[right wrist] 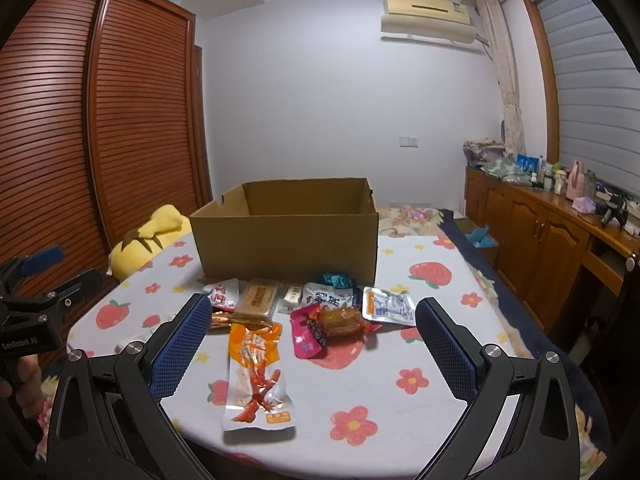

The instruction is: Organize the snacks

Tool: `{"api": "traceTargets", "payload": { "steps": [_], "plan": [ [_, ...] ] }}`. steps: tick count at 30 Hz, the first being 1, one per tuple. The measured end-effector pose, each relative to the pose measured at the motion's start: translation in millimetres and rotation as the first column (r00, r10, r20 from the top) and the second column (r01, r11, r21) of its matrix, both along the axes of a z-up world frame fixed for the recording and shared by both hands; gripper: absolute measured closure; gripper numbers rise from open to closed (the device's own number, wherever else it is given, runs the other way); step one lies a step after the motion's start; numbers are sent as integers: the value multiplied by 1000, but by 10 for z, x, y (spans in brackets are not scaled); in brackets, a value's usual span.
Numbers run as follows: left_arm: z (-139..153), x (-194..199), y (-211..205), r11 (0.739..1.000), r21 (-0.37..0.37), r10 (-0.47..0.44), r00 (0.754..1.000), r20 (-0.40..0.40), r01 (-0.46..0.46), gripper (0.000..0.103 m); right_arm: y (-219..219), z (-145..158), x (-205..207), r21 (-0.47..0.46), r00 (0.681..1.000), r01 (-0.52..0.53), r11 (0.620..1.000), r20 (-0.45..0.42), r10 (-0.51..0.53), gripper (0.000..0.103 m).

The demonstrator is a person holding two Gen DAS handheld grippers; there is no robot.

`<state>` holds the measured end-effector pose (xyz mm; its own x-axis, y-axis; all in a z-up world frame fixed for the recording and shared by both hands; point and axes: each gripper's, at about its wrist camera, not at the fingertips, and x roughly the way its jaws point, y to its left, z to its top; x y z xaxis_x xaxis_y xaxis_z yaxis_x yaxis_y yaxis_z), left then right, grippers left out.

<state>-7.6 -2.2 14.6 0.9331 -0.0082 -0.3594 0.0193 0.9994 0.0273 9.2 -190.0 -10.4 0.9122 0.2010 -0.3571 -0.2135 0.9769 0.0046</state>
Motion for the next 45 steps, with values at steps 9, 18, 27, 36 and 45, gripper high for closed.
{"api": "traceTargets", "payload": {
  "steps": [9, 18, 27, 36, 45],
  "plan": [
    [13, 7, 22, 1000, 1, -1, 1000, 3, 1, 0, 7, 31, -16, -1, 1000, -6, 1000, 4, 6, 0],
    [8, -13, 15, 1000, 0, -5, 1000, 4, 5, 0, 21, 41, -25, -1, 1000, -11, 1000, 5, 11, 0],
    [-98, 28, 72, 1000, -8, -4, 1000, -26, 4, 0, 49, -31, 21, -12, 1000, -19, 1000, -13, 18, 0],
    [-252, 119, 159, 1000, -13, -16, 998, -60, 15, 0, 81, -161, 111, -21, 999, -30, 999, -40, 29, 0],
    [-459, 379, 343, 998, -27, -59, 988, -144, 56, 0, 198, -356, 379, -43, 984, -122, 992, -134, 115, 3]
  ]
}}
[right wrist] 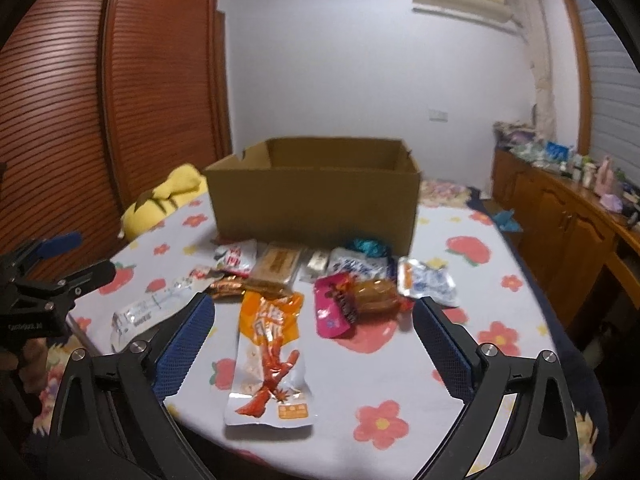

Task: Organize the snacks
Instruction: 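Move left tool to white red-label packet while right tool approaches orange chicken-feet packet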

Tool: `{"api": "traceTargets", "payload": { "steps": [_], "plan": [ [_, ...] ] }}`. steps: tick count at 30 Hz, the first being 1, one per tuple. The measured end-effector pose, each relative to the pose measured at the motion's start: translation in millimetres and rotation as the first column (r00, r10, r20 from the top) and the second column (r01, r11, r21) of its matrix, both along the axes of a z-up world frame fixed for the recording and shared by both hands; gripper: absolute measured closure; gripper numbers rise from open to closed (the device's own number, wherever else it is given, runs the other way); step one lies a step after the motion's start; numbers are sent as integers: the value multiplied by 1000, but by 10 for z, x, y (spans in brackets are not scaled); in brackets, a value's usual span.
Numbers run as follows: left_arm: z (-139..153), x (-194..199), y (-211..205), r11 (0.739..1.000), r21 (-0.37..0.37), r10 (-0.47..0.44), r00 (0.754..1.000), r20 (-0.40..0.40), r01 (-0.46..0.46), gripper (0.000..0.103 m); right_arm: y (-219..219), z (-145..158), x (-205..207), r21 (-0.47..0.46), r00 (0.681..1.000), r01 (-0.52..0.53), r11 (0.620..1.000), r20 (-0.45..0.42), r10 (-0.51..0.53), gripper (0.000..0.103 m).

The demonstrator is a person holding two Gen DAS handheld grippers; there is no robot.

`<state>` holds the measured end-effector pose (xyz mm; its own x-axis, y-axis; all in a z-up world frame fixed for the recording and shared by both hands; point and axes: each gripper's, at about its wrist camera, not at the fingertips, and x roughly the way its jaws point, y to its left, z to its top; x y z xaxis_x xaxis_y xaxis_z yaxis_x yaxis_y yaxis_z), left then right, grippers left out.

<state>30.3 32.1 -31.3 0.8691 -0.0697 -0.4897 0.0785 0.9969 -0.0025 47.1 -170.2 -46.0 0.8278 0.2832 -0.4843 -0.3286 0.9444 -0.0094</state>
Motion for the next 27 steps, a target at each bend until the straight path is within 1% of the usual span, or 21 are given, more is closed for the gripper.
{"api": "traceTargets", "payload": {
  "steps": [3, 7, 9, 13, 15, 17, 20, 23, 25, 27],
  "plan": [
    [-83, 109, 67, 1000, 5, -10, 999, -35, 10, 0, 61, -97, 98, -9, 998, -47, 999, -43, 46, 4],
    [-211, 252, 155, 1000, -13, -29, 995, -97, 28, 1, 169, -232, 231, -11, 987, -114, 993, -114, 112, 9],
    [-274, 325, 187, 999, -18, -42, 991, -125, 40, 2, 227, -311, 292, -20, 979, -143, 989, -152, 139, 13],
    [-364, 438, 207, 998, -12, -68, 983, -173, 67, 2, 322, -477, 407, -28, 961, -182, 983, -217, 171, 19],
    [-421, 505, 199, 997, 4, -80, 976, -203, 82, 2, 341, -541, 459, -23, 953, -186, 982, -247, 175, 20],
    [-468, 565, 206, 995, 4, -93, 969, -228, 97, 2, 349, -590, 494, -12, 945, -191, 981, -273, 181, 20],
    [-523, 649, 202, 992, -9, -121, 955, -270, 123, 2, 372, -645, 525, -18, 937, -202, 979, -294, 188, 20],
    [-559, 732, 208, 989, -45, -146, 937, -317, 139, 5, 382, -688, 545, -23, 932, -208, 978, -310, 190, 20],
    [-579, 779, 214, 990, -56, -143, 928, -344, 132, 11, 381, -710, 555, -26, 930, -207, 978, -316, 188, 20],
    [-601, 820, 223, 989, -65, -146, 921, -362, 131, 13, 390, -734, 562, -32, 931, -207, 978, -315, 187, 20]
  ]
}}
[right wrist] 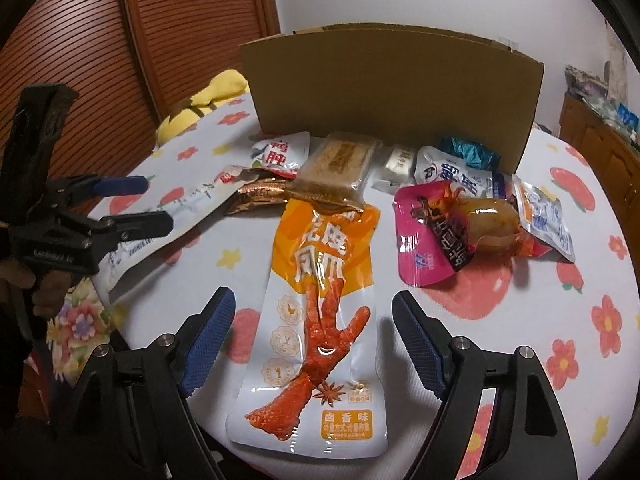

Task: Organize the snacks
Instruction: 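Move left tool to white red-label packet while right tool approaches orange chicken-feet packet, then grasp white packet with left tool while right tool grasps orange chicken-feet packet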

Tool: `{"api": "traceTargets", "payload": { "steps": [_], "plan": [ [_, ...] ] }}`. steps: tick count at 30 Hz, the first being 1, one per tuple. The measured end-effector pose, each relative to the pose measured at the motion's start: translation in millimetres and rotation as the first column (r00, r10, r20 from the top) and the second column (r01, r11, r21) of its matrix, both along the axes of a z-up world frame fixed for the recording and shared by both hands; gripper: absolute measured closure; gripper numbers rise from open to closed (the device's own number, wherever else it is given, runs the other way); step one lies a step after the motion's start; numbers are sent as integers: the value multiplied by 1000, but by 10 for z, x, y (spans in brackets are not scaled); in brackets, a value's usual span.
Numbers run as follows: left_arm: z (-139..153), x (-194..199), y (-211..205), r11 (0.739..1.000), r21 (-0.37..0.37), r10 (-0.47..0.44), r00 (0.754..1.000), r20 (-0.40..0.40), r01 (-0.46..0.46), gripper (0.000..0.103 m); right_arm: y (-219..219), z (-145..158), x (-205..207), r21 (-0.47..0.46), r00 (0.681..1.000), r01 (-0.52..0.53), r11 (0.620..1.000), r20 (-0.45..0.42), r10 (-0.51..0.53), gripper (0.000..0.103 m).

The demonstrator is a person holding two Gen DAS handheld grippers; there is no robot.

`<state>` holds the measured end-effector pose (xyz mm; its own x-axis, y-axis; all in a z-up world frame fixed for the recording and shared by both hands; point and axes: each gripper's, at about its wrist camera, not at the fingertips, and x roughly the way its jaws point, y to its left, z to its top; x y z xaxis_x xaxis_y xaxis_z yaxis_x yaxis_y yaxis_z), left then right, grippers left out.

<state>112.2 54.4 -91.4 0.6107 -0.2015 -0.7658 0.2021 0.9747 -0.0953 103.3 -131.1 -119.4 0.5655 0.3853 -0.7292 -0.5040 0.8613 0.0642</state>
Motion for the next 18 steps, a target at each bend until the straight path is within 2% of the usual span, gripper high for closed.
{"api": "traceTargets", "payload": {
  "steps": [6, 9, 16, 18],
  "plan": [
    [-49, 63, -16, 1000, 0, -11, 999, -50, 11, 25, 5, -49, 10, -10, 1000, -4, 1000, -8, 4, 20],
    [-72, 75, -60, 999, 1, -39, 997, -70, 39, 37, 0, -56, 16, -15, 1000, -3, 1000, -9, 3, 20],
    [-101, 116, -81, 999, 16, -46, 994, -102, 48, 34, 44, -62, 41, -36, 1000, -16, 999, -11, 15, 20],
    [-106, 128, -113, 998, 40, -50, 993, -105, 55, 34, 54, -68, 62, -43, 1000, -20, 999, -15, 19, 20]
  ]
}}
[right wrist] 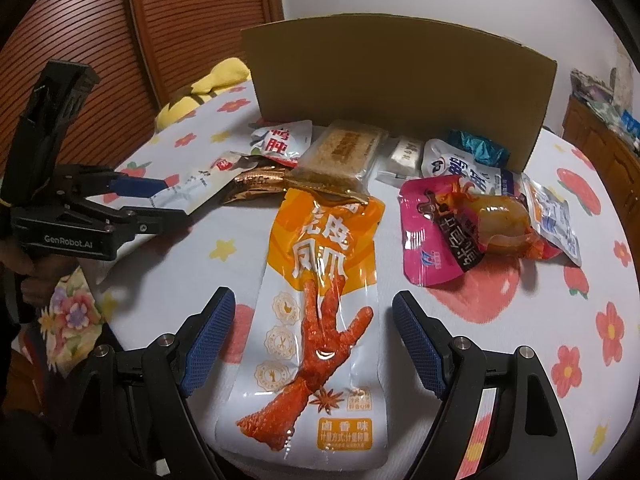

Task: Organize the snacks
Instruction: 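Grasp white packet with left tool while right tool grasps orange chicken-feet packet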

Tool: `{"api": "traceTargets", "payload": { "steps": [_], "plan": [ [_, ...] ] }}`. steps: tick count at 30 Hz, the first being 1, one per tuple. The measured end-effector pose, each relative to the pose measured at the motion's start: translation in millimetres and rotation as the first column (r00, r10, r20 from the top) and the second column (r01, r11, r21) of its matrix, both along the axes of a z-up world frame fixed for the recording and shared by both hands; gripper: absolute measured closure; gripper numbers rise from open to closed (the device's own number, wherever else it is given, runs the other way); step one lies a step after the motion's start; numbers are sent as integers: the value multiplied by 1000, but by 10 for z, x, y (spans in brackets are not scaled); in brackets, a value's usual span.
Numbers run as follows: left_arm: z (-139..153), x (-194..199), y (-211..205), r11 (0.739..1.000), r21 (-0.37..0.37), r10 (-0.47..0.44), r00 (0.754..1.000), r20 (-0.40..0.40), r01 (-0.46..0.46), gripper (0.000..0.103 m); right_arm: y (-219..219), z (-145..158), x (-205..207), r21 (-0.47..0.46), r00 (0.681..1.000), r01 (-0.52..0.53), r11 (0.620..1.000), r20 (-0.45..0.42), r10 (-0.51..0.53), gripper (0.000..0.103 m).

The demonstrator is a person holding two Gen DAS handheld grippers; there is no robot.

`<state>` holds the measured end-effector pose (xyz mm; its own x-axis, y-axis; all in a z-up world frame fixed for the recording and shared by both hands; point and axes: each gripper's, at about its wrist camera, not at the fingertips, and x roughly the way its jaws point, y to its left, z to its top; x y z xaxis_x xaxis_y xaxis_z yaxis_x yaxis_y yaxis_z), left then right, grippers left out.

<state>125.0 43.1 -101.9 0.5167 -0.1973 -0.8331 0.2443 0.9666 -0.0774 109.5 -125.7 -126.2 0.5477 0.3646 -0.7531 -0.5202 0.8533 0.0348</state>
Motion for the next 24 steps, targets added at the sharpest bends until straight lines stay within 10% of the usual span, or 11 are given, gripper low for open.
{"api": "traceTargets", "payload": {
  "steps": [16, 24],
  "plan": [
    [121, -163, 162, 998, -16, 59, 996, 60, -58, 40, 89, -21, 177, -31, 1000, -21, 999, -19, 21, 19],
    [312, -243, 204, 996, -23, 90, 988, 123, -88, 40, 145, -23, 176, -108, 1000, -28, 994, 10, 29, 42]
  ]
}}
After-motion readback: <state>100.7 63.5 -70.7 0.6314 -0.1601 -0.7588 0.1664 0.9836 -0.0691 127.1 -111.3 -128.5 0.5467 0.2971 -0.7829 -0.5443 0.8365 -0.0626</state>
